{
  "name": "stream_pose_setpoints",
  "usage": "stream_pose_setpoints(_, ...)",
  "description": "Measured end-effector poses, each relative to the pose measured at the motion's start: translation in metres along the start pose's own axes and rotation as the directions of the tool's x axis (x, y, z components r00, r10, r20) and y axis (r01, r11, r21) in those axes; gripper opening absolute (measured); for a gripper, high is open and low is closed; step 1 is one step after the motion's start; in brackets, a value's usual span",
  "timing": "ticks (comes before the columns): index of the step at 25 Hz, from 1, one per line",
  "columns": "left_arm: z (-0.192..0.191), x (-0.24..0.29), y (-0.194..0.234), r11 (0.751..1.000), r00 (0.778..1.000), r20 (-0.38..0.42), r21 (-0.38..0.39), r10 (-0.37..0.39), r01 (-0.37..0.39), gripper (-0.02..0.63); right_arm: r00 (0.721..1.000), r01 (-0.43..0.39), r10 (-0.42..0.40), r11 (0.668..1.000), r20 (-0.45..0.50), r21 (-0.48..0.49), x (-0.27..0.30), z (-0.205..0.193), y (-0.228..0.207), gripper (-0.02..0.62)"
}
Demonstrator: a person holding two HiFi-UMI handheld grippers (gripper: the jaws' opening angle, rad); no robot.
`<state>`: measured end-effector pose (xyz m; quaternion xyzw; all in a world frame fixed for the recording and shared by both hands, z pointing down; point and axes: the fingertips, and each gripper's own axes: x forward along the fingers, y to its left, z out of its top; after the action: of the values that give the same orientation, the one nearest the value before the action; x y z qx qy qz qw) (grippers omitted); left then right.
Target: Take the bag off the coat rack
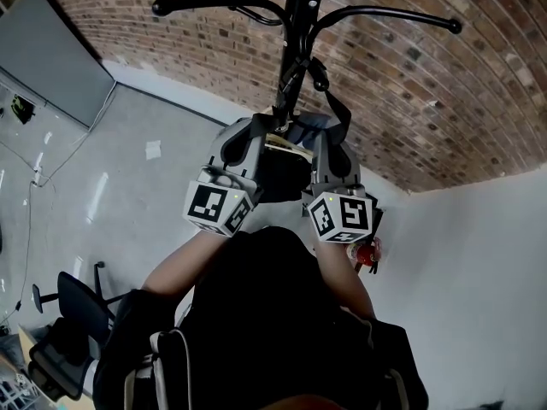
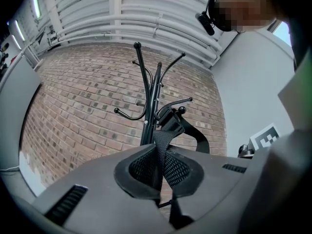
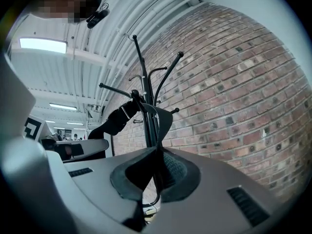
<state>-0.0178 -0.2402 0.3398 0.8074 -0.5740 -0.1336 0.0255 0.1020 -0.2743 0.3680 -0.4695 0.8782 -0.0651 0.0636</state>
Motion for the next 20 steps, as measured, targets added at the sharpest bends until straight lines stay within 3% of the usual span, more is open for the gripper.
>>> stream_pose_setpoints(11,0.044,-0.011,-0.010,0.999,0.999,0.037,-0.037,-0.031,0.032,0.020,0.993,-0.006,-0.002,0.997,0.115,0.073,-0.017,0.042,0.012,0.021)
stream_pose_setpoints(20,0.072,-0.029,-0.021,0.995,0.994,0.076,-0.044,-0.081,0.084,0.020,0.979,0.040,-0.051,0.997,0.196,0.062,-0.043,0.073,0.019,0.021)
